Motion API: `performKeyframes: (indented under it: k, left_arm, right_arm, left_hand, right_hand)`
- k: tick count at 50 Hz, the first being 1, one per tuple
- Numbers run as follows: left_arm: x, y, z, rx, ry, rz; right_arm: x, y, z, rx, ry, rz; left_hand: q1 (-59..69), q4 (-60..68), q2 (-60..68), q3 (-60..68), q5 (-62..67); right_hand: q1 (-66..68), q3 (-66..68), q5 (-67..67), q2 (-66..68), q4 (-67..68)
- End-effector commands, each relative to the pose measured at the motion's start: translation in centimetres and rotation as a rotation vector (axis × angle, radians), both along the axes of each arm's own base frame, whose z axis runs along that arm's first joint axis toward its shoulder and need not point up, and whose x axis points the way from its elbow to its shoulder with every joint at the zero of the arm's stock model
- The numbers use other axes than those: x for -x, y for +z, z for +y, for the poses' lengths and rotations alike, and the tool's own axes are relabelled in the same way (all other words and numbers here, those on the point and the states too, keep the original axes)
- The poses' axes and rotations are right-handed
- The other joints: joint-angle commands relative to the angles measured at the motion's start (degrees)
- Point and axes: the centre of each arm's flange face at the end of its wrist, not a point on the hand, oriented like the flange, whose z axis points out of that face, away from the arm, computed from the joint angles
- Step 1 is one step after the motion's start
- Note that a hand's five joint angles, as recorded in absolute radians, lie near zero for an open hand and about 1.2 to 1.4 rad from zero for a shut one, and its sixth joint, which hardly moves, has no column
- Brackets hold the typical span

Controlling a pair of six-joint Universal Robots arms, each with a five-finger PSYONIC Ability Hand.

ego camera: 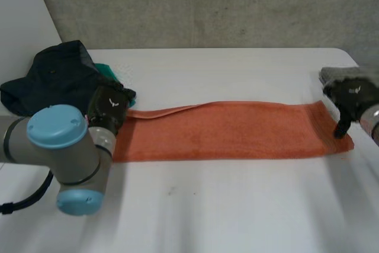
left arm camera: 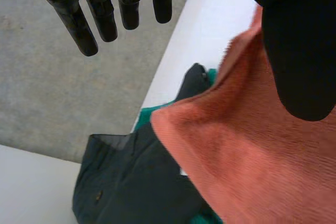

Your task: Fold the laundry.

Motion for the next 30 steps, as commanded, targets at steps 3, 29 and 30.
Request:
performKeyframes:
  k: [3,29,30]
  left_arm:
    - [-2.0,-1.0,-1.8,-0.03,-0.006,-0.003]
    - [-2.9,1.4,-13.7,0.212,0.098,0.181]
    - [-2.6,1.4,-13.4,0.203,0.091,0.179]
  right_arm:
    - [0.9,-2.7,2.2,-0.148,0.056,-0.038]
    - [0.7,-4.3,1.8,-0.12,0.055,-0.042]
    - [0.7,-4.3,1.8,-0.12,0.055,-0.042]
  left_hand:
    - [-0.8,-1.7,-1.7,-2.0,-2.7]
    - [0.5,-0.3,-0.3,-0.6,-1.3]
    - [0.5,-0.3,-0.3,-0.6,-1.3]
  right_hand:
    - [-1.9,-2.2,-3.9,-2.9,-3.7]
    - [10.5,10.2,8.4,9.5,8.6]
    - [10.5,10.2,8.4,9.5,8.6]
